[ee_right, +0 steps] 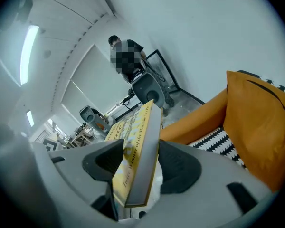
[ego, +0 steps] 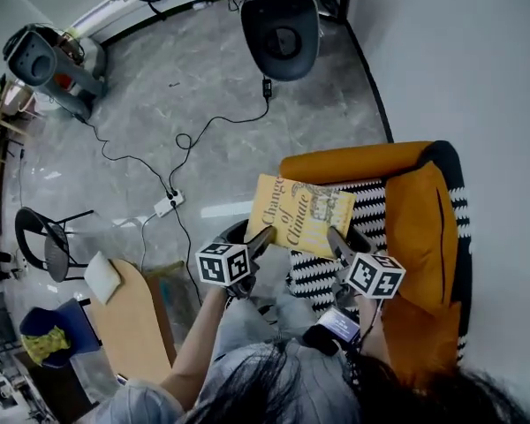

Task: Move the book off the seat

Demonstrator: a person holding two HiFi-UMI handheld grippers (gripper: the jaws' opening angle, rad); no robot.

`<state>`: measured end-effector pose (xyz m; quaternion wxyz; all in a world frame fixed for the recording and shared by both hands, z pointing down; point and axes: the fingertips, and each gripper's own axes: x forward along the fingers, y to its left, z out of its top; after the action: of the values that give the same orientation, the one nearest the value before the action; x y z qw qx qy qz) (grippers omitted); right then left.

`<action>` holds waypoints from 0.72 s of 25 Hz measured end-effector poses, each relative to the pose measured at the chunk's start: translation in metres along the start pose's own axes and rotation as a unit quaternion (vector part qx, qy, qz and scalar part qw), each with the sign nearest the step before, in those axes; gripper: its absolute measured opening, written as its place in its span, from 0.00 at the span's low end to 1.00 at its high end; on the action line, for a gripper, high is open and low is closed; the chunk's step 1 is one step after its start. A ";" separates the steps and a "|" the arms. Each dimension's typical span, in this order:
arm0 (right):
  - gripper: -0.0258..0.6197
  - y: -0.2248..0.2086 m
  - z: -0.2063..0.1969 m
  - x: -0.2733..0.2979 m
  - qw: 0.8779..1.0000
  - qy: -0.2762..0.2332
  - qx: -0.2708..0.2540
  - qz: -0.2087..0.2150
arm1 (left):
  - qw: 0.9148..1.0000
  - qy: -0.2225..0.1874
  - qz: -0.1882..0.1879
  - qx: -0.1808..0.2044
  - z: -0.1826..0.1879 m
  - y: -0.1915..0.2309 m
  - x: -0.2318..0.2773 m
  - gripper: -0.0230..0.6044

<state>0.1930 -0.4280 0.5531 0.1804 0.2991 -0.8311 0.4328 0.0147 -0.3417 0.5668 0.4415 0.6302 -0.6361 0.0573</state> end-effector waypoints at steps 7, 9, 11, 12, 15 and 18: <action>0.41 0.078 -0.015 0.008 0.998 0.031 -0.028 0.038 | 0.998 -0.045 0.039 0.004 0.014 0.032 -0.084 0.51; 0.41 0.104 -0.026 0.012 0.997 0.045 -0.035 0.048 | 0.997 -0.057 0.052 -0.001 0.011 0.046 -0.111 0.51; 0.41 0.129 -0.036 0.016 0.995 0.056 -0.050 0.060 | 0.996 -0.071 0.062 -0.010 0.006 0.060 -0.136 0.51; 0.41 0.141 -0.040 0.019 0.994 0.061 -0.060 0.065 | 0.995 -0.078 0.066 -0.017 0.005 0.067 -0.148 0.51; 0.41 0.176 -0.050 0.025 0.990 0.071 -0.090 0.081 | 0.991 -0.095 0.076 -0.047 -0.004 0.086 -0.180 0.51; 0.41 0.213 -0.068 0.031 0.987 0.081 -0.105 0.093 | 0.988 -0.109 0.085 -0.071 -0.017 0.107 -0.216 0.51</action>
<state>0.0335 -0.2874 0.4786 0.2367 0.1642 -0.8787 0.3805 -0.1075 -0.1477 0.4922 0.4070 0.5430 -0.7342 -0.0197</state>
